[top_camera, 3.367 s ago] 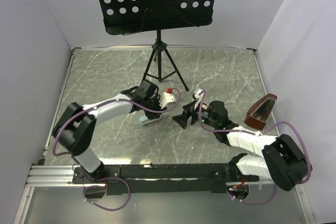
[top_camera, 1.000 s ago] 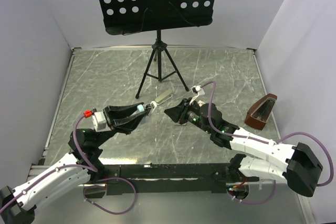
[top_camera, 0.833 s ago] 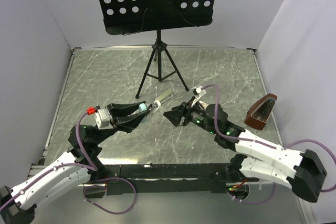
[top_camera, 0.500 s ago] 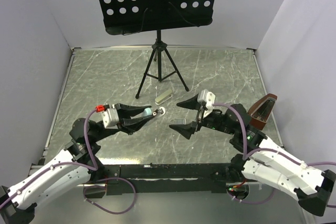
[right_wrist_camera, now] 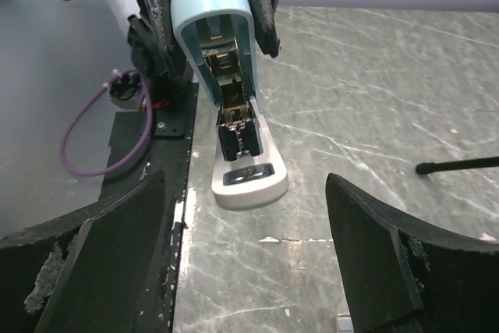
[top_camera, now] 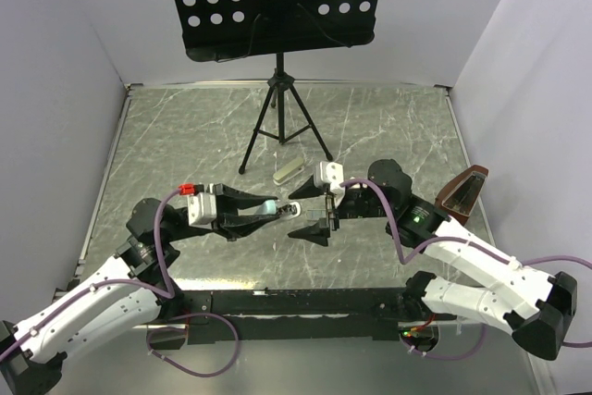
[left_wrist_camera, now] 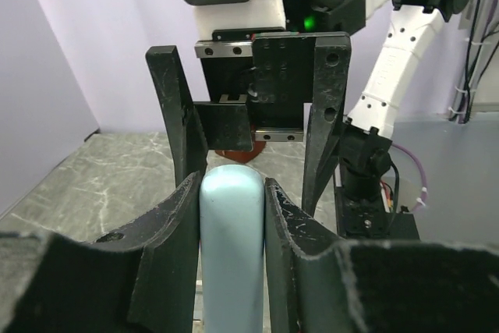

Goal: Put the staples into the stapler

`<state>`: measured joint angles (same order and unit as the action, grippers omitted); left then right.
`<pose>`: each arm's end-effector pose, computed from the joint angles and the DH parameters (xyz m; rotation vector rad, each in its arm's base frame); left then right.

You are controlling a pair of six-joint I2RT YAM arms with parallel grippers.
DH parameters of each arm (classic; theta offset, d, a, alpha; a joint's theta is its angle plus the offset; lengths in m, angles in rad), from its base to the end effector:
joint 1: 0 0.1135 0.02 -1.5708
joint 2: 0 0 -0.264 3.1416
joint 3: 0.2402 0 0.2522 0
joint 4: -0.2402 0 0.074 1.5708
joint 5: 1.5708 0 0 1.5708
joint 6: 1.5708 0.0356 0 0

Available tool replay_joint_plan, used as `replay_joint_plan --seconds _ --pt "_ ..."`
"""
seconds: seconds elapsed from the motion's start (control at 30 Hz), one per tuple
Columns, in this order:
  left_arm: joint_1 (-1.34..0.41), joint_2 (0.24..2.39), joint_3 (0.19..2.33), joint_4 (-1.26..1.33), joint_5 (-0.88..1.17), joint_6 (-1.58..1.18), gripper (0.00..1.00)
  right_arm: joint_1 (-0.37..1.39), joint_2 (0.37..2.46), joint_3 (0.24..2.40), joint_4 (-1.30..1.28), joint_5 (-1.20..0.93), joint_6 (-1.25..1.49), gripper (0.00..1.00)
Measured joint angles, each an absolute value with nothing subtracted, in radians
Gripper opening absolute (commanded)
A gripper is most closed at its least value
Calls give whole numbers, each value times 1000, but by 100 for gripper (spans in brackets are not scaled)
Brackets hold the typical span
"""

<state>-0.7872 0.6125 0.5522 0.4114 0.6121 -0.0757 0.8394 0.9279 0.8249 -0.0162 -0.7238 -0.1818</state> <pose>0.0907 -0.1200 0.3459 0.9628 0.9723 -1.1041 0.1237 0.1732 0.3473 -1.3214 1.1972 1.0899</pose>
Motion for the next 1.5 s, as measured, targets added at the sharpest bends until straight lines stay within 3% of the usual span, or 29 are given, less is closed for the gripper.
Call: replay_joint_plan --seconds 0.27,0.43,0.6,0.73,1.1,1.5 --pt "-787 632 574 397 650 -76 1 827 952 833 9 -817 -173 76" --pt "-787 633 577 378 658 -76 1 816 958 834 17 -836 -165 62" --pt "-787 632 578 376 657 -83 1 800 958 834 36 -843 -152 33" --pt "-787 624 578 378 640 -95 1 793 958 834 46 -854 -137 0" --pt "-799 446 460 527 380 -215 1 660 875 654 413 -929 137 0" --pt "-809 373 213 833 35 -626 1 621 846 478 828 -807 492 0"
